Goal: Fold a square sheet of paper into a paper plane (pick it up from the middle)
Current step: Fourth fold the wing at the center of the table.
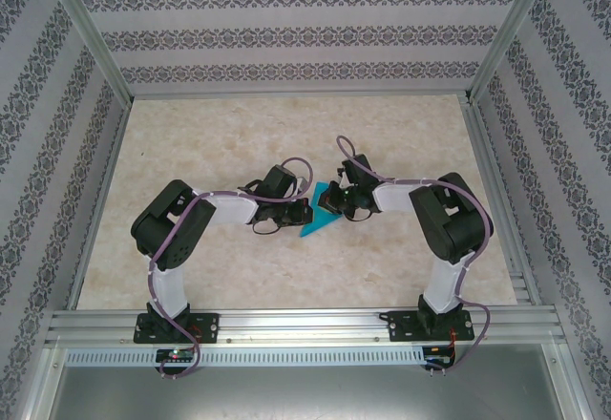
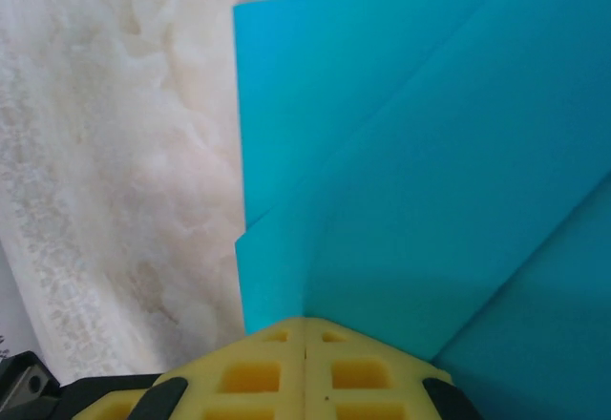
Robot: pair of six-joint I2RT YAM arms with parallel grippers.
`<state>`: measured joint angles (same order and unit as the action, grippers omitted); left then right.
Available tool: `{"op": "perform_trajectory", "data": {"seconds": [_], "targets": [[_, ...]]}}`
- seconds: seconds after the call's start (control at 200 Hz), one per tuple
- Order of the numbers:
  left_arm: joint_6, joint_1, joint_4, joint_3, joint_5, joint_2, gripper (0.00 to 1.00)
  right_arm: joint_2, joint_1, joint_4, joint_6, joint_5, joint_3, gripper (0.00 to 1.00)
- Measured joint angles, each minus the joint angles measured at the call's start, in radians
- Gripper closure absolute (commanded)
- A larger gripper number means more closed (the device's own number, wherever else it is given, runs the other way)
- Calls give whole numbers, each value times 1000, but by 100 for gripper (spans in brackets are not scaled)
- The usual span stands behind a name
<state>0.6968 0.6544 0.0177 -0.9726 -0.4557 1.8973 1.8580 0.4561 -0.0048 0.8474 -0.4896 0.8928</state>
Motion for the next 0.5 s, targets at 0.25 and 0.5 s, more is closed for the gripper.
{"op": "perform_trajectory", "data": {"seconds": [0.25, 0.5], "targets": [[-20, 0, 54, -21, -68, -25, 84, 6, -7, -4, -35, -14, 2, 100], [-45, 0, 55, -22, -126, -39, 83, 13, -7, -28, -61, -19, 18, 100]]}}
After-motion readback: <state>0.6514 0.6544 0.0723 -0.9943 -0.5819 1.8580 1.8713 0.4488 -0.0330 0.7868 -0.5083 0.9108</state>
